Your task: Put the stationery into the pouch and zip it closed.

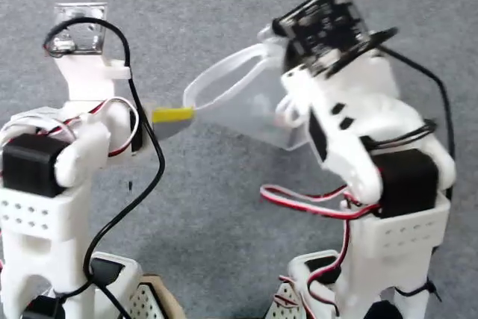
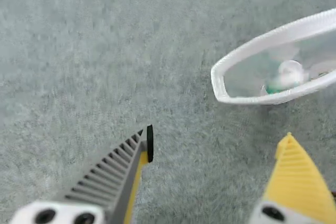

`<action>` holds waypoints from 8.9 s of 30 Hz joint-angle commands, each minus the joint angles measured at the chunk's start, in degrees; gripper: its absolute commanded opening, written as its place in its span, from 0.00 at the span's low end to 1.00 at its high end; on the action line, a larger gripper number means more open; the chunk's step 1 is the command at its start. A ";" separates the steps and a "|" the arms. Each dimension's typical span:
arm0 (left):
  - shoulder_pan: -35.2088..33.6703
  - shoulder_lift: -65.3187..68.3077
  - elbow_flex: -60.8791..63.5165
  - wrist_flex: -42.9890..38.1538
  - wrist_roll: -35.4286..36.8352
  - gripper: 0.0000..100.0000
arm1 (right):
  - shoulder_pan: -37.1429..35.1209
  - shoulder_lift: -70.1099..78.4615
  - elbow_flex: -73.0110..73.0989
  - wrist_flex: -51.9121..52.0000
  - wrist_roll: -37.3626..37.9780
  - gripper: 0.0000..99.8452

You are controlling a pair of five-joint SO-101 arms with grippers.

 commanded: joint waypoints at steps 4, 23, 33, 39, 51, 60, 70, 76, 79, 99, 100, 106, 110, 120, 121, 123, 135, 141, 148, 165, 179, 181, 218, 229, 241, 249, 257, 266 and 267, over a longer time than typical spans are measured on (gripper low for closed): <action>-0.04 -1.05 1.36 0.18 -0.70 0.38 | -10.90 -0.40 -0.57 4.40 0.18 0.01; -3.38 -0.97 1.36 0.18 -0.88 0.38 | -1.14 -0.31 -3.21 -8.62 0.18 0.01; -3.30 -1.05 1.63 0.26 -0.88 0.38 | 11.60 4.53 -2.95 -14.51 0.18 0.01; -3.30 -0.44 1.89 -0.26 -0.62 0.38 | 9.41 7.25 -2.95 -2.73 0.53 0.01; 0.22 -0.44 10.15 -9.85 0.35 0.37 | -3.87 6.11 -9.98 8.70 0.70 0.01; 1.80 -0.44 10.59 -15.12 2.02 0.37 | -13.71 5.93 -19.56 18.81 1.23 0.01; 0.75 3.69 10.51 -22.95 2.11 0.37 | -19.43 3.91 -27.82 25.41 4.22 0.01; -0.66 9.41 10.07 -23.21 3.69 0.37 | -19.16 3.12 -27.56 25.23 4.31 0.01; -0.84 8.35 8.84 -21.36 3.69 0.37 | -19.08 3.12 -25.36 24.26 4.31 0.01; -0.66 -4.31 0.04 -8.44 -2.20 0.38 | -12.22 3.03 -13.14 11.78 3.87 0.01; -0.57 -4.40 -1.89 -7.03 -2.11 0.38 | -12.22 3.03 -12.70 11.16 3.87 0.01; 0.57 -4.40 -11.82 -0.44 -2.02 0.38 | -12.13 3.12 -10.42 8.44 2.55 0.01; 9.63 -4.92 -12.09 0.35 0.09 0.37 | -12.13 3.12 -10.33 7.56 1.85 0.01; 16.57 -4.40 -12.44 0.09 1.93 0.38 | -12.13 2.68 -10.77 8.44 1.76 0.01; 16.57 -4.31 -12.09 -0.53 1.93 0.38 | -12.22 2.68 -10.77 8.62 1.76 0.01; 16.57 -4.31 -11.91 -1.49 2.02 0.37 | -12.22 2.68 -10.77 8.79 1.76 0.01; 19.91 -4.31 -1.80 -10.81 1.58 0.37 | -12.48 2.59 -14.55 10.99 1.76 0.01; 19.74 -4.31 1.71 -14.77 1.49 0.37 | -12.48 2.59 -19.56 14.24 1.76 0.01; 17.54 -4.31 7.16 -19.34 1.76 0.37 | -12.57 2.59 -25.01 17.32 1.76 0.01; 12.00 -4.31 10.07 -23.38 1.58 0.26 | -12.57 2.59 -25.36 18.11 -0.26 0.01; 10.07 -4.31 10.07 -22.95 1.49 0.20 | -12.57 2.59 -25.45 17.93 -0.62 0.01; 10.07 -4.31 10.15 -22.95 1.49 0.15 | -12.57 2.59 -25.45 17.93 -0.62 0.01; 19.74 -5.01 -1.80 -11.43 2.11 0.28 | -12.57 2.77 -25.19 17.67 -0.62 0.01; 20.26 -4.31 2.24 -15.03 2.11 0.28 | -12.40 2.68 -25.45 17.67 -0.62 0.01; 22.64 -4.31 3.21 -17.58 6.51 0.28 | -12.40 2.68 -25.45 17.67 -0.62 0.01; 25.80 -3.96 3.74 -19.52 6.59 0.28 | -12.40 2.68 -25.36 17.67 -0.62 0.01; 25.19 0.70 3.47 -22.59 6.07 0.28 | -12.31 2.59 -25.54 18.11 -0.62 0.01; 15.34 1.41 3.82 -23.91 5.98 0.28 | -12.48 1.01 -25.10 18.02 -0.62 0.01; 13.58 1.41 3.82 -23.91 5.98 0.28 | -12.48 0.92 -25.10 18.11 -0.62 0.01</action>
